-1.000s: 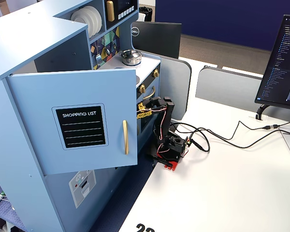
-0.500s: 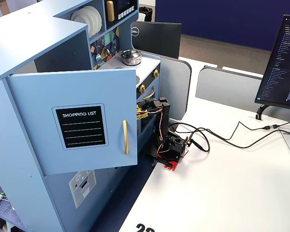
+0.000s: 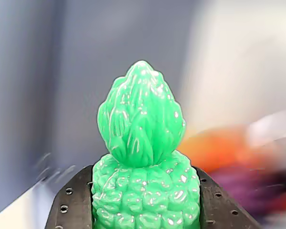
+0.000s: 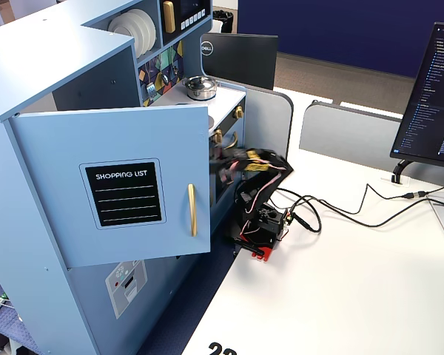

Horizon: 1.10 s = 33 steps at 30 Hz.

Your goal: Pick up the green pineapple from the left cabinet and place it in the gray recipient

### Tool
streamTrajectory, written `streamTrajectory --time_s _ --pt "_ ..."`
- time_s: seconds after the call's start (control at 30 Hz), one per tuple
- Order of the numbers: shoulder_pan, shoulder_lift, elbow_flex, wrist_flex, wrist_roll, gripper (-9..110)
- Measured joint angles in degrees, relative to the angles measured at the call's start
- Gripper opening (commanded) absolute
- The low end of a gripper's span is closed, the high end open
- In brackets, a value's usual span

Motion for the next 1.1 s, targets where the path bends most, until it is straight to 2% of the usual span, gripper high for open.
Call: streamTrajectory --time_s 0.17,0.4,0.7,1.0,1.03,1.1 --pt "9.23 18.46 0.26 9.4 2.02 0" --pt "33.13 21.36 -0.62 14.77 11.78 0" --pt "46.85 -1.49 -8.61 14.77 10.11 0" --pt "50.8 -26.19 -21.09 15.73 8.09 0" --pt "50.89 -28.39 -22.15 16.17 7.82 0" --pt "50.98 -32.26 -23.99 17.23 7.38 10"
